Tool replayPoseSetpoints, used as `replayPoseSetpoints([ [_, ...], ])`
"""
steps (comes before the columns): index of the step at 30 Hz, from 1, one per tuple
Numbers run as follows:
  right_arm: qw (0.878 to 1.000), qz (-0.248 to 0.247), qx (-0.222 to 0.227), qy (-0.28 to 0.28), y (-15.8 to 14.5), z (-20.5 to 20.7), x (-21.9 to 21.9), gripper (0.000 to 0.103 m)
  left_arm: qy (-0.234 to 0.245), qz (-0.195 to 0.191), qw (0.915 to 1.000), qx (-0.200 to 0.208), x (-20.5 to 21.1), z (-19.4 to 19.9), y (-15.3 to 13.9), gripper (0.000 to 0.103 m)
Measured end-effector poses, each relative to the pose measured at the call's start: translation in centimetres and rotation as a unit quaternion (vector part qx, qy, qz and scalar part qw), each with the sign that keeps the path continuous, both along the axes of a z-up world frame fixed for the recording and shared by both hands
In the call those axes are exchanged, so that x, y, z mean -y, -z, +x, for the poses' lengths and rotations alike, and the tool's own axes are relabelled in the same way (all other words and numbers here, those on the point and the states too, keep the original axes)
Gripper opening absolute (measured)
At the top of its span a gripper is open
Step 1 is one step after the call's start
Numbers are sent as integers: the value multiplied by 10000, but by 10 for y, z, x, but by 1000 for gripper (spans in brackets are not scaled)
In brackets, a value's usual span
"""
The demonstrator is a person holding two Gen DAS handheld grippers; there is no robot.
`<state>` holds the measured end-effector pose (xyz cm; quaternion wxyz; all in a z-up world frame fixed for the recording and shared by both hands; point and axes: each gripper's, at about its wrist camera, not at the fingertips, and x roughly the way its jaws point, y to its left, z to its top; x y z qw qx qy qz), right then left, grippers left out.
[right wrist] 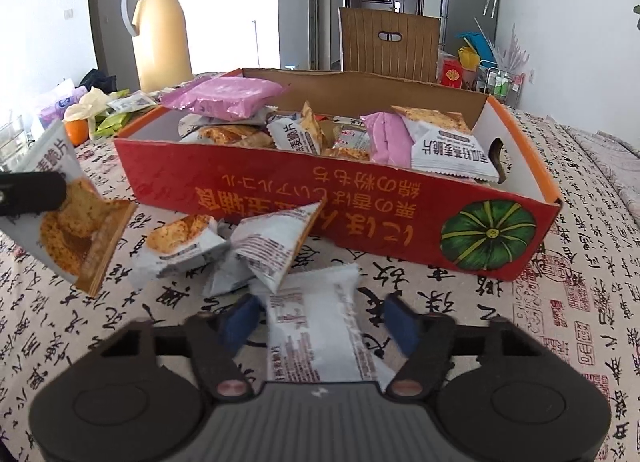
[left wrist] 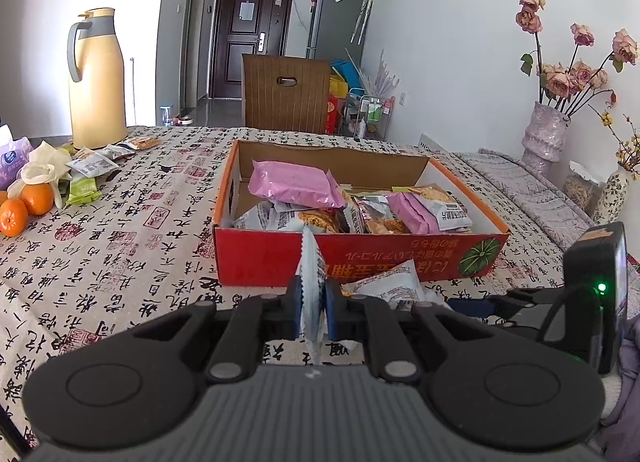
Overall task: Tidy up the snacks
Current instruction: 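Grasp a white cookie packet with the right gripper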
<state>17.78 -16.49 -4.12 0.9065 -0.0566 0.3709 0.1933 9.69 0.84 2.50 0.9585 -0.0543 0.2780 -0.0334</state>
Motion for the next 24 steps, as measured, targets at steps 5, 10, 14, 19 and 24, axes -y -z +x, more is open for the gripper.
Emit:
replayPoseSetpoints([
  [5, 9999, 17, 129, 51, -6, -14, 5, 41, -6, 6, 10000, 16, 0, -1, -1, 12],
  [10, 9991, 165, 324, 209, -15, -27, 16, 40, 9, 20, 10000, 53, 2, -3, -4, 12],
  [14, 9980, 232, 491, 317, -24, -35, 25, 40, 40, 36, 9999, 127, 5, -6, -9, 12],
  [19, 9959, 343, 712, 437, -38, -41, 32, 40, 84, 81, 9996, 246, 9, -6, -19, 12],
  [24, 9934, 422, 945, 494, -54, -40, 35, 40, 144, 144, 9990, 398, 16, -1, -31, 12],
])
